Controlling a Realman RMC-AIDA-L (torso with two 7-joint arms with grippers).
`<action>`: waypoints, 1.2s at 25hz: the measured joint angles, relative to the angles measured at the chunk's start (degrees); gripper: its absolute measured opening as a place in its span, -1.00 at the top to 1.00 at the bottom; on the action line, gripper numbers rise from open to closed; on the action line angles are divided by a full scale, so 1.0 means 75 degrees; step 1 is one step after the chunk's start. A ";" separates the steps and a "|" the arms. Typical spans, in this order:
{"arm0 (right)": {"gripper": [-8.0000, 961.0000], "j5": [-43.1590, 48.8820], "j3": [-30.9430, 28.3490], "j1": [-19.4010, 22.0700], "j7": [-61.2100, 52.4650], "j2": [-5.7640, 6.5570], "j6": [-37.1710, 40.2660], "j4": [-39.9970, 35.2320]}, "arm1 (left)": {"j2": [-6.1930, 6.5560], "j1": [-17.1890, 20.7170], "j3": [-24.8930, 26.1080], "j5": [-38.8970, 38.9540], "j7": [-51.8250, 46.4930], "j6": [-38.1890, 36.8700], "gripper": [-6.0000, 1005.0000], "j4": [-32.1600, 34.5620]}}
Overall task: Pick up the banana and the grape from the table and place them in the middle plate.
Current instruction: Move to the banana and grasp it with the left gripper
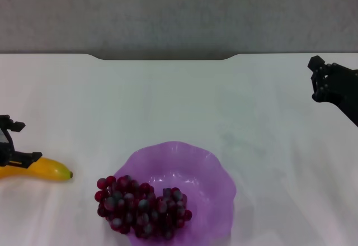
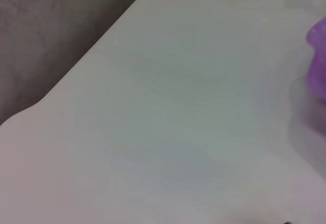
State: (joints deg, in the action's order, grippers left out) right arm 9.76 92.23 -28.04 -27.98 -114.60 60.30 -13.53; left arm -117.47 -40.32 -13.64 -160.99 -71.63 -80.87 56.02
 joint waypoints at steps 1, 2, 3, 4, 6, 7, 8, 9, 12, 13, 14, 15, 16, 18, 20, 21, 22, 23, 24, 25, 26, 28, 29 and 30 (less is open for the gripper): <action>0.96 0.0000 0.0003 0.0000 -0.0029 0.0000 0.0028 0.0000 | 0.0002 0.0009 -0.0048 -0.0018 0.0007 0.0105 -0.59 -0.0063; 0.96 0.0000 0.0005 0.0000 -0.0077 0.0000 0.0050 0.0000 | 0.0002 0.0033 -0.0133 -0.0035 0.0007 0.0202 -0.59 -0.0131; 0.97 0.0003 0.0005 0.0001 -0.0123 0.0000 0.0062 -0.0001 | 0.0002 0.0064 -0.0266 -0.0043 -0.0007 0.0326 -0.59 -0.0195; 0.97 0.0024 0.0006 0.0006 -0.0183 0.0000 0.0067 -0.0001 | 0.0001 0.0100 -0.0416 -0.0048 -0.0034 0.0463 -0.58 -0.0257; 0.97 0.0101 0.0006 0.0018 -0.0261 0.0009 0.0070 -0.0001 | -0.0003 0.0168 -0.0695 -0.0045 -0.0120 0.0680 -0.58 -0.0370; 0.97 0.0144 0.0005 0.0022 -0.0278 0.0012 0.0070 -0.0001 | -0.0005 0.0202 -0.0852 -0.0035 -0.0177 0.0789 -0.58 -0.0432; 0.97 0.0163 0.0002 0.0023 -0.0286 0.0016 0.0070 -0.0003 | -0.0005 0.0223 -0.0962 -0.0023 -0.0235 0.0901 -0.57 -0.0475; 0.97 0.0176 -0.0001 0.0023 -0.0286 0.0016 0.0070 -0.0007 | -0.0005 0.0251 -0.1114 -0.0007 -0.0311 0.1040 -0.57 -0.0523; 0.97 0.0182 -0.0004 0.0024 -0.0286 0.0018 0.0070 -0.0011 | -0.0012 0.0299 -0.1478 0.0015 -0.0497 0.1366 -0.56 -0.0612; 0.97 0.0184 -0.0004 0.0024 -0.0286 0.0019 0.0070 -0.0011 | -0.0012 0.0306 -0.1571 0.0017 -0.0554 0.1457 -0.56 -0.0659; 0.97 0.0186 -0.0004 0.0024 -0.0287 0.0019 0.0070 -0.0012 | -0.0011 0.0314 -0.1704 0.0018 -0.0626 0.1585 -0.56 -0.0740; 0.97 0.0187 -0.0004 0.0024 -0.0296 0.0020 0.0070 -0.0012 | -0.0009 0.0324 -0.1799 0.0019 -0.0679 0.1682 -0.56 -0.0795; 0.97 0.0188 -0.0002 0.0024 -0.0312 0.0021 0.0070 -0.0012 | -0.0003 0.0368 -0.2000 0.0019 -0.0790 0.1878 -0.55 -0.0854; 0.97 0.0196 0.0002 0.0024 -0.0354 0.0023 0.0075 -0.0012 | -0.0002 0.0394 -0.2082 0.0018 -0.0832 0.1950 -0.55 -0.0864; 0.97 0.0225 0.0005 0.0031 -0.0385 0.0025 0.0125 -0.0012 | -0.0001 0.0475 -0.2286 0.0020 -0.0990 0.2113 -0.54 -0.0868; 0.97 0.0245 0.0003 0.0043 -0.0390 0.0028 0.0172 -0.0012 | -0.0001 0.0475 -0.2286 0.0020 -0.0990 0.2113 -0.54 -0.0868; 0.97 0.0258 0.0001 0.0054 -0.0392 0.0030 0.0204 -0.0012 | -0.0001 0.0491 -0.2321 0.0020 -0.1019 0.2146 -0.54 -0.0869; 0.97 0.0267 -0.0002 0.0059 -0.0394 0.0034 0.0227 -0.0012 | 0.0001 0.0508 -0.2353 0.0020 -0.1042 0.2180 -0.54 -0.0870; 0.97 0.0271 -0.0004 0.0065 -0.0396 0.0035 0.0237 -0.0012 | 0.0003 0.0516 -0.2360 0.0018 -0.1051 0.2193 -0.53 -0.0871; 0.97 0.0271 -0.0004 0.0067 -0.0399 0.0035 0.0237 -0.0012 | 0.0008 0.0525 -0.2373 0.0005 -0.1057 0.2204 -0.53 -0.0872; 0.97 0.0271 -0.0004 0.0069 -0.0411 0.0035 0.0238 -0.0012 | 0.0008 0.0525 -0.2373 0.0005 -0.1057 0.2204 -0.53 -0.0872; 0.97 0.0273 -0.0004 0.0070 -0.0451 0.0035 0.0239 -0.0012 | 0.0013 0.0548 -0.2414 -0.0015 -0.1057 0.2223 -0.52 -0.0872; 0.97 0.0276 -0.0005 0.0069 -0.0469 0.0036 0.0240 -0.0011 | 0.0014 0.0555 -0.2425 -0.0015 -0.1057 0.2247 -0.52 -0.0874; 0.97 0.0278 -0.0005 0.0068 -0.0480 0.0038 0.0242 -0.0012 | 0.0015 0.0566 -0.2446 -0.0012 -0.1058 0.2298 -0.52 -0.0879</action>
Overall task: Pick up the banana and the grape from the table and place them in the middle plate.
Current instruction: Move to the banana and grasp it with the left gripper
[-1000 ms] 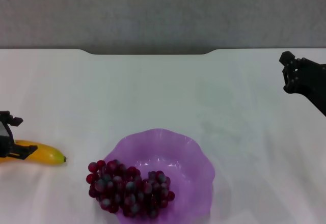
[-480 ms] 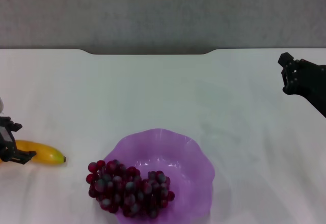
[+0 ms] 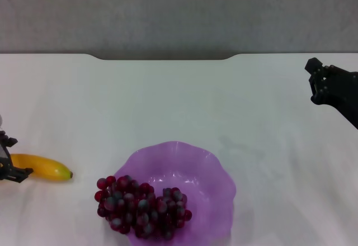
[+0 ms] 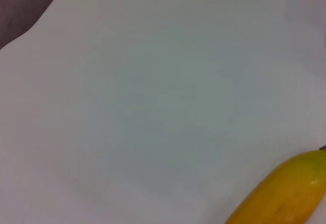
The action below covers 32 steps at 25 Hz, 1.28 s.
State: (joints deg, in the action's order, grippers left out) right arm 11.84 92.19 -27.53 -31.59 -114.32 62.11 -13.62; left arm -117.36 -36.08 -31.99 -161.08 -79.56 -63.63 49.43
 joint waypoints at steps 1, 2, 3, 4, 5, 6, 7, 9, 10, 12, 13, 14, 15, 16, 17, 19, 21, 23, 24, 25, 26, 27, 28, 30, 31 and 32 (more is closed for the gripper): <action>0.97 0.0003 0.0000 0.0000 -0.0002 0.0004 0.0003 0.0000 | 0.0001 0.0004 -0.0013 0.0001 -0.0004 0.0050 -0.52 -0.0009; 0.97 0.0005 0.0000 -0.0001 -0.0005 0.0007 0.0008 0.0000 | 0.0002 0.0007 -0.0029 0.0001 -0.0009 0.0095 -0.51 -0.0024; 0.97 0.0005 0.0000 -0.0002 -0.0009 0.0011 0.0015 0.0000 | 0.0003 0.0010 -0.0062 -0.0002 -0.0023 0.0134 -0.51 -0.0039; 0.97 0.0005 0.0000 -0.0002 -0.0009 0.0014 0.0035 0.0000 | 0.0003 0.0020 -0.0166 -0.0008 -0.0064 0.0208 -0.51 -0.0062; 0.97 0.0005 0.0000 -0.0003 -0.0011 0.0017 0.0064 0.0000 | 0.0003 0.0020 -0.0166 -0.0008 -0.0064 0.0208 -0.51 -0.0062; 0.97 0.0005 0.0000 -0.0002 -0.0017 0.0020 0.0102 0.0000 | 0.0003 0.0028 -0.0237 -0.0012 -0.0101 0.0248 -0.51 -0.0074; 0.97 0.0004 0.0000 0.0003 -0.0059 0.0027 0.0182 0.0000 | 0.0005 0.0036 -0.0293 -0.0017 -0.0135 0.0275 -0.50 -0.0095; 0.97 0.0004 0.0000 0.0005 -0.0083 0.0034 0.0204 0.0000 | 0.0013 0.0054 -0.0397 -0.0025 -0.0210 0.0304 -0.50 -0.0159; 0.97 0.0004 0.0000 0.0009 -0.0096 0.0041 0.0213 0.0000 | 0.0018 0.0062 -0.0421 -0.0030 -0.0231 0.0308 -0.50 -0.0179; 0.97 0.0003 0.0000 0.0021 -0.0102 0.0044 0.0216 0.0000 | 0.0025 0.0073 -0.0431 -0.0037 -0.0252 0.0323 -0.49 -0.0189; 0.97 0.0003 0.0000 0.0026 -0.0102 0.0044 0.0216 0.0000 | 0.0026 0.0078 -0.0432 -0.0038 -0.0254 0.0335 -0.49 -0.0191; 0.97 0.0003 0.0000 0.0029 -0.0102 0.0044 0.0216 0.0000 | 0.0026 0.0086 -0.0432 -0.0039 -0.0255 0.0367 -0.49 -0.0193; 0.97 0.0002 0.0000 0.0029 -0.0102 0.0044 0.0216 0.0000 | 0.0026 0.0095 -0.0441 -0.0041 -0.0255 0.0408 -0.48 -0.0198; 0.97 0.0002 0.0000 0.0029 -0.0102 0.0044 0.0216 0.0001 | 0.0025 0.0100 -0.0463 -0.0041 -0.0256 0.0451 -0.48 -0.0205; 0.97 0.0002 0.0000 0.0029 -0.0102 0.0045 0.0216 0.0000 | 0.0024 0.0103 -0.0502 -0.0043 -0.0262 0.0486 -0.48 -0.0214; 0.97 0.0002 0.0000 0.0029 -0.0102 0.0045 0.0216 0.0000 | 0.0021 0.0105 -0.0606 -0.0044 -0.0298 0.0568 -0.47 -0.0240; 0.97 0.0002 0.0000 0.0029 -0.0102 0.0045 0.0216 0.0000 | 0.0016 0.0119 -0.0703 -0.0046 -0.0343 0.0657 -0.47 -0.0255; 0.97 0.0002 0.0000 0.0028 -0.0102 0.0045 0.0217 0.0000 | 0.0015 0.0151 -0.0805 -0.0047 -0.0373 0.0714 -0.46 -0.0269; 0.97 0.0002 0.0000 0.0028 -0.0103 0.0045 0.0220 0.0000 | 0.0016 0.0164 -0.0829 -0.0048 -0.0378 0.0720 -0.46 -0.0271; 0.97 0.0002 0.0000 0.0027 -0.0107 0.0045 0.0222 0.0000 | 0.0019 0.0175 -0.0842 -0.0049 -0.0380 0.0726 -0.46 -0.0272; 0.97 0.0003 0.0000 0.0026 -0.0119 0.0045 0.0228 0.0000 | 0.0019 0.0180 -0.0842 -0.0049 -0.0382 0.0733 -0.46 -0.0272; 0.97 0.0003 0.0000 0.0026 -0.0141 0.0045 0.0245 0.0000 | 0.0019 0.0183 -0.0843 -0.0050 -0.0384 0.0749 -0.45 -0.0275; 0.97 0.0003 0.0000 0.0026 -0.0156 0.0046 0.0264 0.0000 | 0.0019 0.0183 -0.0845 -0.0050 -0.0386 0.0768 -0.45 -0.0278; 0.97 0.0003 0.0000 0.0026 -0.0191 0.0052 0.0310 0.0000 | 0.0019 0.0183 -0.0880 -0.0050 -0.0397 0.0804 -0.45 -0.0287; 0.97 0.0003 0.0000 0.0026 -0.0195 0.0053 0.0316 0.0000 | 0.0018 0.0185 -0.0909 -0.0050 -0.0411 0.0815 -0.44 -0.0298; 0.97 0.0002 0.0000 0.0026 -0.0198 0.0054 0.0320 0.0000 | 0.0018 0.0185 -0.0925 -0.0050 -0.0422 0.0828 -0.44 -0.0310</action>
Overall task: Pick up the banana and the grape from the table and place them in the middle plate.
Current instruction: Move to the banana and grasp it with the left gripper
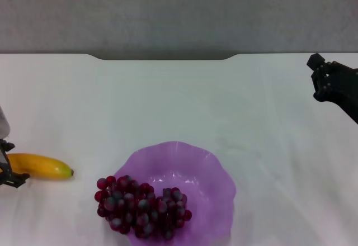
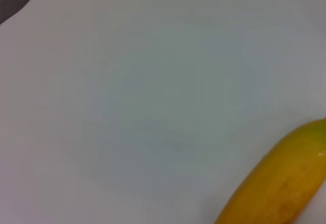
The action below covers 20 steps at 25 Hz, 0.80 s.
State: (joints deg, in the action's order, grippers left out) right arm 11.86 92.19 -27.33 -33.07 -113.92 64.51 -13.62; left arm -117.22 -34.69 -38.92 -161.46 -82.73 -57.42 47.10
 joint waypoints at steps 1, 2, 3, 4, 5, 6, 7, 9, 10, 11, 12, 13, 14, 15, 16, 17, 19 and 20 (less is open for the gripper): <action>0.97 0.0000 0.0000 0.0000 -0.0001 0.0001 0.0001 0.0000 | -0.0001 0.0001 -0.0027 0.0000 -0.0019 0.0023 -0.44 -0.0027; 0.97 0.0000 0.0000 0.0000 -0.0001 0.0002 0.0001 0.0000 | -0.0001 0.0000 -0.0038 0.0000 -0.0029 0.0053 -0.44 -0.0053; 0.97 0.0000 0.0000 0.0000 -0.0002 0.0002 0.0001 0.0000 | -0.0001 -0.0001 -0.0052 0.0000 -0.0037 0.0074 -0.43 -0.0070; 0.97 0.0000 0.0000 0.0000 -0.0002 0.0002 0.0001 0.0000 | -0.0001 -0.0001 -0.0071 0.0000 -0.0047 0.0091 -0.43 -0.0080; 0.97 0.0000 0.0000 0.0000 -0.0003 0.0002 0.0001 0.0000 | 0.0000 0.0001 -0.0094 0.0000 -0.0050 0.0104 -0.43 -0.0081; 0.97 0.0000 0.0000 0.0000 -0.0003 0.0002 0.0001 0.0000 | 0.0001 0.0004 -0.0107 0.0000 -0.0052 0.0113 -0.43 -0.0081; 0.97 0.0000 0.0000 0.0000 -0.0004 0.0002 0.0001 0.0000 | 0.0001 0.0009 -0.0109 0.0000 -0.0054 0.0129 -0.42 -0.0081; 0.97 0.0000 0.0000 0.0000 -0.0004 0.0002 0.0001 0.0000 | 0.0002 0.0010 -0.0110 0.0000 -0.0055 0.0144 -0.42 -0.0081; 0.97 0.0000 0.0000 0.0000 -0.0005 0.0002 0.0001 0.0000 | 0.0003 0.0011 -0.0109 0.0000 -0.0055 0.0150 -0.42 -0.0081; 0.97 0.0000 0.0000 0.0000 -0.0006 0.0002 0.0001 0.0000 | 0.0004 0.0011 -0.0110 0.0000 -0.0055 0.0155 -0.41 -0.0081; 0.97 0.0000 0.0000 0.0000 -0.0006 0.0002 0.0001 0.0000 | 0.0005 0.0012 -0.0109 0.0000 -0.0055 0.0159 -0.41 -0.0081; 0.97 0.0000 0.0000 0.0000 -0.0006 0.0002 0.0001 0.0000 | 0.0006 0.0013 -0.0109 0.0000 -0.0056 0.0167 -0.41 -0.0081; 0.97 0.0000 0.0000 0.0000 -0.0007 0.0002 0.0001 0.0000 | 0.0006 0.0013 -0.0108 0.0000 -0.0056 0.0173 -0.41 -0.0081; 0.97 0.0000 0.0000 0.0000 -0.0008 0.0002 0.0001 0.0000 | 0.0007 0.0014 -0.0108 0.0000 -0.0056 0.0182 -0.40 -0.0081; 0.97 0.0000 0.0000 0.0000 -0.0008 0.0002 0.0001 0.0000 | 0.0007 0.0017 -0.0108 0.0000 -0.0055 0.0195 -0.40 -0.0081; 0.97 0.0000 0.0000 -0.0001 -0.0008 0.0002 0.0000 0.0000 | 0.0009 0.0020 -0.0108 0.0001 -0.0056 0.0208 -0.40 -0.0081; 0.97 0.0000 0.0000 0.0000 -0.0009 0.0002 0.0000 0.0000 | 0.0009 0.0033 -0.0108 0.0001 -0.0056 0.0254 -0.29 -0.0081; 0.97 0.0000 0.0001 -0.0001 -0.0009 0.0002 0.0001 0.0000 | 0.0009 0.0035 -0.0108 0.0001 -0.0058 0.0271 -0.19 -0.0082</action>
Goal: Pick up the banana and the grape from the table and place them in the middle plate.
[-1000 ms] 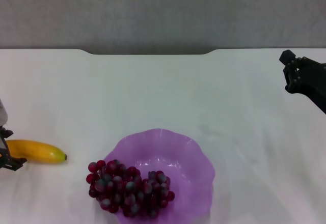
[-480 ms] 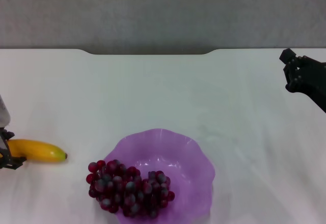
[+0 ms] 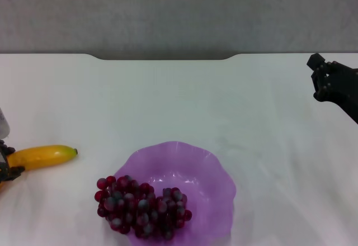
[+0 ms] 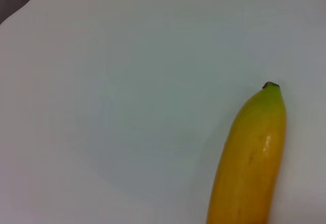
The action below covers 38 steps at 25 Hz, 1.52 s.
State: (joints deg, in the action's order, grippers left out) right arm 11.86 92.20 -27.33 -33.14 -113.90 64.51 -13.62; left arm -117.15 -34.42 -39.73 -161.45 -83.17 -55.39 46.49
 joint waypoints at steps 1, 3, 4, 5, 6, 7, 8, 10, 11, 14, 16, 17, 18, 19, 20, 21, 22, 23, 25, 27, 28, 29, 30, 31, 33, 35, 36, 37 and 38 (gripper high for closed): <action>0.97 0.0000 -0.0001 0.0000 0.0000 0.0000 0.0001 0.0000 | 0.0000 0.0003 0.0000 0.0000 -0.0003 0.0004 -0.09 0.0000; 0.97 0.0000 0.0000 0.0000 0.0000 0.0000 0.0005 0.0001 | 0.0000 0.0005 0.0000 0.0000 -0.0010 0.0005 0.02 0.0000; 0.97 0.0000 0.0000 0.0000 0.0000 0.0000 0.0006 0.0000 | 0.0000 0.0005 0.0000 0.0000 -0.0010 0.0006 0.02 0.0000; 0.97 0.0000 0.0000 0.0000 -0.0001 0.0000 0.0006 0.0000 | 0.0000 0.0006 0.0000 0.0000 -0.0012 0.0006 0.02 -0.0003; 0.97 0.0000 -0.0001 0.0000 -0.0006 0.0000 0.0007 0.0000 | 0.0001 0.0005 0.0001 0.0001 -0.0013 0.0011 0.02 -0.0013; 0.97 0.0000 0.0000 0.0000 -0.0018 0.0000 0.0009 0.0000 | 0.0002 0.0005 0.0001 -0.0003 -0.0013 0.0017 0.02 -0.0022; 0.97 0.0000 -0.0001 0.0000 -0.0030 0.0000 0.0010 0.0000 | 0.0002 0.0004 0.0002 -0.0015 -0.0014 0.0019 0.02 -0.0028; 0.97 0.0000 -0.0001 0.0000 -0.0046 0.0000 0.0011 0.0000 | 0.0002 0.0002 0.0002 -0.0054 -0.0021 0.0024 0.02 -0.0031; 0.97 0.0000 0.0000 0.0000 -0.0048 0.0000 0.0011 0.0000 | 0.0002 0.0001 0.0002 -0.0071 -0.0025 0.0027 0.02 -0.0032; 0.97 0.0000 0.0000 0.0000 -0.0054 0.0000 0.0012 0.0000 | 0.0001 -0.0009 0.0000 -0.0106 -0.0033 0.0027 0.02 -0.0037; 0.97 0.0000 0.0000 0.0000 -0.0064 0.0002 0.0012 0.0000 | 0.0001 -0.0019 0.0000 -0.0152 -0.0050 0.0026 0.02 -0.0041; 0.97 0.0000 0.0000 0.0000 -0.0069 0.0006 0.0012 0.0000 | 0.0000 -0.0040 -0.0006 -0.0230 -0.0093 0.0024 0.02 -0.0046; 0.97 0.0000 0.0000 0.0000 -0.0070 0.0007 0.0012 0.0000 | 0.0000 -0.0040 -0.0006 -0.0230 -0.0093 0.0024 0.02 -0.0046; 0.97 0.0000 0.0000 0.0000 -0.0070 0.0007 0.0012 0.0001 | 0.0001 -0.0049 -0.0007 -0.0269 -0.0120 0.0025 0.02 -0.0049; 0.97 0.0000 0.0000 0.0000 -0.0070 0.0008 0.0012 0.0000 | 0.0000 -0.0056 -0.0018 -0.0295 -0.0144 0.0025 0.02 -0.0050; 0.97 0.0000 0.0000 0.0000 -0.0070 0.0009 0.0012 0.0000 | 0.0001 -0.0059 -0.0049 -0.0311 -0.0177 0.0027 0.02 -0.0050; 0.97 0.0000 0.0000 0.0000 -0.0071 0.0010 0.0012 0.0000 | 0.0000 -0.0056 -0.0063 -0.0313 -0.0187 0.0027 0.02 -0.0047; 0.97 0.0000 0.0000 0.0000 -0.0070 0.0011 0.0012 0.0001 | 0.0000 -0.0053 -0.0077 -0.0314 -0.0196 0.0027 0.02 -0.0043; 0.97 0.0000 0.0000 0.0000 -0.0070 0.0012 0.0012 0.0006 | 0.0000 -0.0041 -0.0101 -0.0317 -0.0205 0.0027 0.02 -0.0024; 0.97 0.0000 0.0000 0.0000 -0.0071 0.0012 0.0012 0.0010 | -0.0001 -0.0038 -0.0104 -0.0353 -0.0213 0.0027 0.02 -0.0015; 0.97 0.0000 -0.0001 0.0000 -0.0070 0.0012 0.0012 0.0011 | -0.0001 -0.0038 -0.0104 -0.0353 -0.0213 0.0027 0.02 -0.0015; 0.97 0.0000 -0.0005 0.0000 -0.0071 0.0012 0.0012 0.0012 | -0.0001 -0.0040 -0.0108 -0.0370 -0.0225 0.0027 0.02 -0.0015; 0.97 0.0000 -0.0010 0.0000 -0.0070 0.0012 0.0012 0.0012 | -0.0001 -0.0043 -0.0116 -0.0380 -0.0237 0.0027 0.02 -0.0016; 0.97 0.0000 -0.0017 0.0000 -0.0071 0.0012 0.0011 0.0012 | 0.0000 -0.0043 -0.0134 -0.0383 -0.0252 0.0027 0.02 -0.0016; 0.97 0.0000 -0.0021 0.0003 -0.0070 0.0012 0.0011 0.0015 | 0.0000 -0.0034 -0.0174 -0.0383 -0.0279 0.0027 0.02 0.0001; 0.97 0.0000 -0.0023 0.0009 -0.0070 0.0012 0.0011 0.0021 | 0.0000 -0.0025 -0.0187 -0.0356 -0.0293 0.0025 0.02 0.0013; 0.97 0.0000 -0.0023 0.0012 -0.0070 0.0012 0.0011 0.0023 | -0.0001 -0.0018 -0.0186 -0.0329 -0.0293 0.0018 0.01 0.0029; 0.97 0.0000 -0.0023 0.0015 -0.0070 0.0014 0.0011 0.0023 | -0.0004 -0.0008 -0.0186 -0.0312 -0.0293 0.0013 0.01 0.0047; 0.97 0.0000 -0.0025 0.0020 -0.0070 0.0017 0.0011 0.0024 | -0.0007 0.0001 -0.0183 -0.0275 -0.0292 0.0001 0.01 0.0072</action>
State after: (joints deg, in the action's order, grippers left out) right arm 11.87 92.01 -27.18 -33.66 -113.77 64.60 -13.44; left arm -117.21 -34.41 -41.10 -163.52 -85.36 -55.38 47.03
